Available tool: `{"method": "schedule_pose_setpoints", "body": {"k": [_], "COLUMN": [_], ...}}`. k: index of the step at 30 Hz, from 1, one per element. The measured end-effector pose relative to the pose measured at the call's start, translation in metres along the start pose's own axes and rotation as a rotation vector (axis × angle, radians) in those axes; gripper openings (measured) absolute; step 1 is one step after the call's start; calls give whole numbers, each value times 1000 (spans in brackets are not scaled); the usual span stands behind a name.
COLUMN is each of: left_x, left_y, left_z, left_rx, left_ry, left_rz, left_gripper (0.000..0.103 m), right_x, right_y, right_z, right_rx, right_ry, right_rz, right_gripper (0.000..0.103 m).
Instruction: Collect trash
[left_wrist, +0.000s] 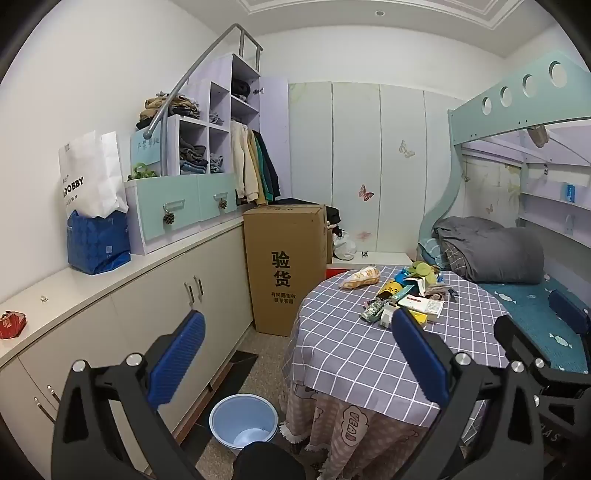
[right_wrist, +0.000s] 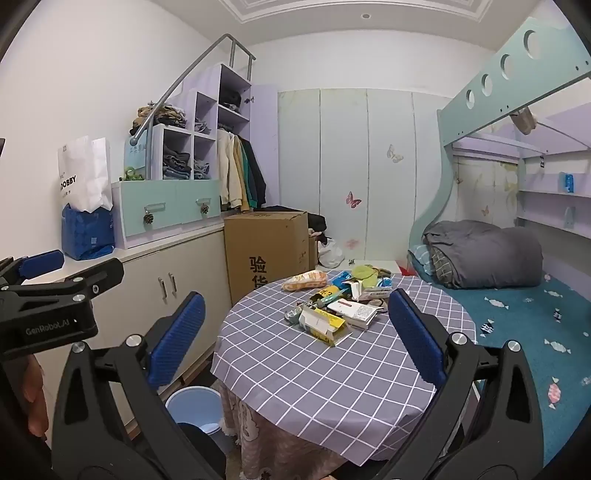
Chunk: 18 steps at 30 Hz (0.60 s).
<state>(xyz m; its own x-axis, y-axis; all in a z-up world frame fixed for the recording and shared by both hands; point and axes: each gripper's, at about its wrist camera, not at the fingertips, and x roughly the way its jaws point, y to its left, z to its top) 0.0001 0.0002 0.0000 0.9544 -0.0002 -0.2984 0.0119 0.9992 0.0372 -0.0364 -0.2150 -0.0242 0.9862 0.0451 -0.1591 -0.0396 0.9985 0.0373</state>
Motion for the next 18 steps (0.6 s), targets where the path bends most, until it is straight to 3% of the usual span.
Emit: {"method": "schedule_pose_setpoints", "body": {"k": [18], "left_x": [2], "left_y": [2], "left_z": [-1], "left_rx": [10], "left_ry": [1], "left_rz": [1], "left_gripper": [99], "right_x": [2], "right_y": [0], "right_z": [0], "right_rx": [5], "right_ry": [8], "right_rz": [8], "right_gripper": [97]}}
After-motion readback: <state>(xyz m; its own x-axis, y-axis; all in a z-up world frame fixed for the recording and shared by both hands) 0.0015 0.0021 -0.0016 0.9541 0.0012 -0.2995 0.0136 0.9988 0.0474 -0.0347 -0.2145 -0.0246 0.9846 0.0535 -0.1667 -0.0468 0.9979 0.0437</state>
